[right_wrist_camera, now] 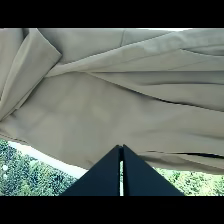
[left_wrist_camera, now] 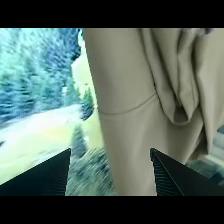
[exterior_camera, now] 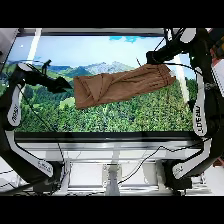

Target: Fold the clothes and pants, and hang the long-sleeved shirts on hangers.

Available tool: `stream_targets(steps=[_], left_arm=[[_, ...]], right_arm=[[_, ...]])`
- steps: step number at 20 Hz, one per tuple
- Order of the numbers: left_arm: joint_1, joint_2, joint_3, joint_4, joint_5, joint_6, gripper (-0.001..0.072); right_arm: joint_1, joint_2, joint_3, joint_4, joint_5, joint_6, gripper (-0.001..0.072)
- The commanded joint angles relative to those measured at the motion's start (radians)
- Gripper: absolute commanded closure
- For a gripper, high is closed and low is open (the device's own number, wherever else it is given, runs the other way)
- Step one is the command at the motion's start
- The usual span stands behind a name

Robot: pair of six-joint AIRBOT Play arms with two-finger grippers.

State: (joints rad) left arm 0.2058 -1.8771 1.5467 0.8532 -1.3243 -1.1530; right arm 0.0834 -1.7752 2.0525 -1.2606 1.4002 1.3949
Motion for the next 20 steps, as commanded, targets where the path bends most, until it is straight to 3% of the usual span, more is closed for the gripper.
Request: stream_targets(steps=[1,5,8,9,10,14,20], left_arm=[[-0.053,0.0,-0.13,-0.076,0.148,0.03,0.0169],[-0.097,-0.01,-0.16,-0.08,0.214,0.03,0.0176],[-0.112,-0.026,-0.16,-0.127,0.237,0.03,0.0414],[-0.113,-0.029,-0.16,-0.155,0.248,0.031,0.0527],[-0.113,-0.028,-0.159,-0.178,0.255,0.034,0.0692],[-0.093,0.057,-0.159,-0.109,0.249,0.06,0.0687],[-0.107,0.342,-0.158,0.023,0.243,0.037,0.0689]], right_arm=[[-0.002,0.001,0.0,0.0,0.003,0.0,0.0669],[-0.002,0.001,0.0,0.008,0.003,0.0,0.067],[-0.002,0.001,0.0,0.01,0.003,0.0,0.0669],[-0.002,0.001,0.0,0.01,0.003,0.0,0.0669],[-0.002,0.001,0.0,0.01,0.003,0.0,0.067],[-0.002,0.001,0.0,0.009,0.014,-0.005,0.067],[0.0,0.0,0.0,0.03,0.015,-0.024,0.0669]])
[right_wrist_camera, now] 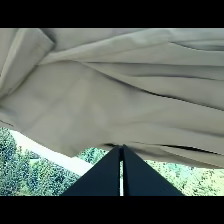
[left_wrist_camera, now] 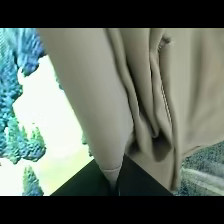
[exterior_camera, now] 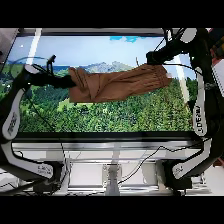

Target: Fold the clothes and pants, and hang the long-sleeved shirts on hangers.

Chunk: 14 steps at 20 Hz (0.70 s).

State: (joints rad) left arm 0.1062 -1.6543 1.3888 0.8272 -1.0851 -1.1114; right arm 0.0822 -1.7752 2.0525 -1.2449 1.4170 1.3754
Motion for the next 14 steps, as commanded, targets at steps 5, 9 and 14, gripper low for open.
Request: stream_targets(steps=[5,9,14], left_arm=[[-0.034,0.278,0.0,0.056,-0.001,-0.064,0.069],[-0.051,0.329,0.0,0.056,-0.041,-0.08,0.069],[-0.082,0.337,0.0,0.054,-0.052,-0.08,0.0689]], right_arm=[[0.006,-0.002,-0.051,0.046,-0.058,-0.003,0.067],[0.022,-0.002,-0.105,0.175,-0.122,-0.001,0.0669],[0.147,-0.013,-0.108,0.193,-0.342,-0.001,0.0669]])
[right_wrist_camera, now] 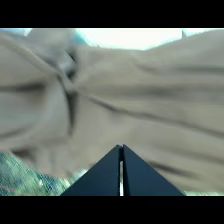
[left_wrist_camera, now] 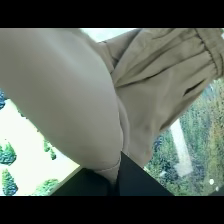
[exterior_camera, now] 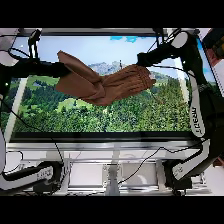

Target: Fold the clothes and pants, and hang the long-sleeved shirts on hangers.

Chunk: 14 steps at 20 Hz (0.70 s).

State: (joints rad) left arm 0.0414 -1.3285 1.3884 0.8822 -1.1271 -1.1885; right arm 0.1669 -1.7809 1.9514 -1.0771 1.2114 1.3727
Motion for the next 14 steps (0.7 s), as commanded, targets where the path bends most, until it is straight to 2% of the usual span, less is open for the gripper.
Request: stream_targets(steps=[1,3,6,9,14], left_arm=[[-0.025,0.011,0.001,0.0,-0.01,-0.003,0.0688],[-0.041,0.011,0.001,-0.004,-0.008,-0.003,0.0688],[-0.037,0.011,0.001,-0.071,0.014,-0.029,0.0687],[-0.031,0.011,0.001,-0.125,0.04,-0.028,0.0687],[-0.031,0.012,0.001,-0.218,0.114,-0.027,0.0686]], right_arm=[[0.097,-0.02,-0.008,0.024,-0.19,0.007,0.067],[0.161,-0.068,-0.008,-0.002,-0.264,0.043,0.067],[0.237,-0.182,-0.008,-0.027,-0.285,0.158,0.067],[0.296,-0.279,-0.008,0.06,-0.281,0.164,0.067],[0.398,-0.373,-0.007,0.09,-0.322,0.216,0.0671]])
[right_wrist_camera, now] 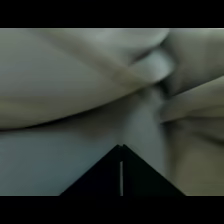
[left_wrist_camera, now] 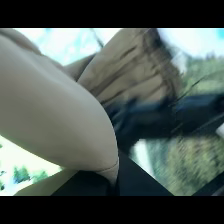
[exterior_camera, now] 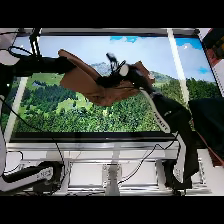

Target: Fold the clothes and pants, and hang the long-sleeved shirts on hangers.

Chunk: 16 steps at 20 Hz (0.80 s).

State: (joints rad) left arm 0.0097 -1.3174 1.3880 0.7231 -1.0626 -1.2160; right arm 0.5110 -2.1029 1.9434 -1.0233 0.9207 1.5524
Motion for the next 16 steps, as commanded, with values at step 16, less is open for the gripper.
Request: stream_targets(steps=[16], left_arm=[[-0.08,-0.013,0.001,-0.089,0.147,0.026,0.0685]], right_arm=[[0.046,0.016,0.003,-0.027,0.143,0.002,0.067]])
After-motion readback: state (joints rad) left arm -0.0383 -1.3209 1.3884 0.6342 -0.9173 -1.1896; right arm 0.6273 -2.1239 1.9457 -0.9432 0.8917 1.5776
